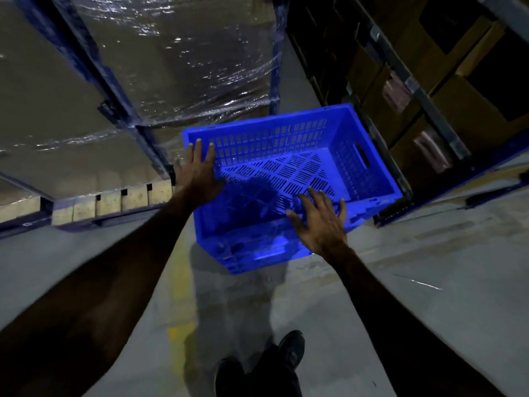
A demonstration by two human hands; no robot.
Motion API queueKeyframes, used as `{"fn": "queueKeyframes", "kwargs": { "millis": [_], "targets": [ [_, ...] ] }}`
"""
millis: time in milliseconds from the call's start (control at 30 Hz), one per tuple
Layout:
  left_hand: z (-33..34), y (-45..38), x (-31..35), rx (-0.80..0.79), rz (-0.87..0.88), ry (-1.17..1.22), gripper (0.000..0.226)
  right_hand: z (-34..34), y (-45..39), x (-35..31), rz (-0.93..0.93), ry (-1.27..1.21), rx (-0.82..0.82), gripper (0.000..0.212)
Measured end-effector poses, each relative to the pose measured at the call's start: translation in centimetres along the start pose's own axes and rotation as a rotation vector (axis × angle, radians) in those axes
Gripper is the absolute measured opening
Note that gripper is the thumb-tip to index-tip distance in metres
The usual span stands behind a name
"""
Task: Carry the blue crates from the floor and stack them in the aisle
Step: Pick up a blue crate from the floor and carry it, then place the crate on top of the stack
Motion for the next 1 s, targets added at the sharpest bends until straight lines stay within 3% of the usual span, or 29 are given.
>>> {"fn": "queueKeyframes", "kwargs": {
  "millis": [300, 567, 1000],
  "targets": [
    [-1.3, -7.3, 0.1, -0.061, 0.049, -0.127, 0.107, -0.4, -0.4, -0.8, 0.093, 0.049, -0.119, 0.095],
    [-0.6, -11.0, 8.5, -0.041, 0.326, -0.203, 0.113, -0.4, -0.8, -1.0, 0.108, 0.073, -0.221, 0.098],
    [0.6, -12.5, 11.1, -0.003, 0.291, -0.186, 0.123, 0.2, -1.4, -0.7, 0.133, 0.079, -0.29, 0.096]
  ]
}}
Point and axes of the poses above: each hand's wrist, its own y-axis away from the middle knuckle, its own z-axis out of the palm, x = y × z, the point moved 7 cm from there along -y, towards the middle knuckle, and after that the axes turned 4 degrees about -x, right-handed, at the moved point
